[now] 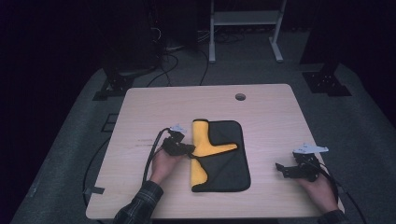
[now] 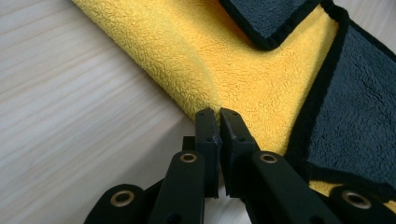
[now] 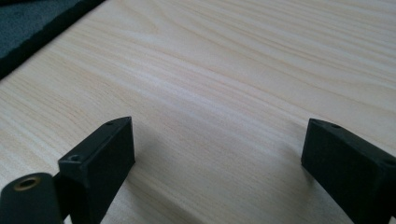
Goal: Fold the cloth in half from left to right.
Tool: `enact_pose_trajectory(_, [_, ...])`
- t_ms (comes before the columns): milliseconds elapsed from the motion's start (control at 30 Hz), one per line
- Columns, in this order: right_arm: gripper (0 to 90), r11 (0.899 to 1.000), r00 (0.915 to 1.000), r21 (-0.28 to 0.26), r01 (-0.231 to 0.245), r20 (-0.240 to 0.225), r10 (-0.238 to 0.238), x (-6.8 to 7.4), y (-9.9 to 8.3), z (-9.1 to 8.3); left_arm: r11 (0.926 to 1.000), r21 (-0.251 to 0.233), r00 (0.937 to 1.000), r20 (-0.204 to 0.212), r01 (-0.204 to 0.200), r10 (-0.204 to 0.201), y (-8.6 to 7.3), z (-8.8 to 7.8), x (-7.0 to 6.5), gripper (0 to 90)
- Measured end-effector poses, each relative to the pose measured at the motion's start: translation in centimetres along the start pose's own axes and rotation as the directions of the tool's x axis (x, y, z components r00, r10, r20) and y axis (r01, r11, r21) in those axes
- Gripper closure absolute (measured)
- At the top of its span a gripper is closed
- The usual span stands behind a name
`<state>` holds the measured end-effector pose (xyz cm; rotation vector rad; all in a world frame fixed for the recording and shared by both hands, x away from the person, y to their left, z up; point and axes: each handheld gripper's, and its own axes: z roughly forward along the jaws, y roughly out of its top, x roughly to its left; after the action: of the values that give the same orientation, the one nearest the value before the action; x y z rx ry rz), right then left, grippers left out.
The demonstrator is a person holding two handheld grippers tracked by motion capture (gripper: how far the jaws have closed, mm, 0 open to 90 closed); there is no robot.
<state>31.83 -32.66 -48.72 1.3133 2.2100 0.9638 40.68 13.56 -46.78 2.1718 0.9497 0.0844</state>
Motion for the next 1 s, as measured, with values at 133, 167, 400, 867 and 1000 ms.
enact_pose_trajectory(133, [8.5,1.0,1.0,0.0,0.0,0.0,0.0,0.0,0.0,0.0,0.9999,0.003,0.9994,-0.032,-0.013,0.013,-0.5,-1.0,0.9,86.2])
enact_pose_trajectory(167, [8.5,1.0,1.0,0.0,0.0,0.0,0.0,0.0,0.0,0.0,0.9999,-0.003,0.9991,-0.041,-0.01,0.01,-0.6,-1.1,1.2,86.2])
enact_pose_trajectory(400, [8.5,1.0,0.9998,0.0,0.014,-0.013,-0.014,0.1,0.0,0.0,0.9993,-0.009,0.996,-0.082,-0.035,0.035,-0.8,-1.7,1.8,76.5])
enact_pose_trajectory(867, [12.9,0.999,0.9993,0.029,0.028,-0.025,-0.028,0.6,1.0,0.0,0.997,-0.07,0.9899,-0.139,-0.035,0.025,-4.0,-6.7,2.4,16.3])
enact_pose_trajectory(1000, [12.9,0.999,0.9988,0.022,0.026,-0.042,-0.025,0.7,1.8,0.2,0.9978,-0.048,0.9842,-0.173,-0.045,0.036,-5.3,-7.5,1.9,7.8])
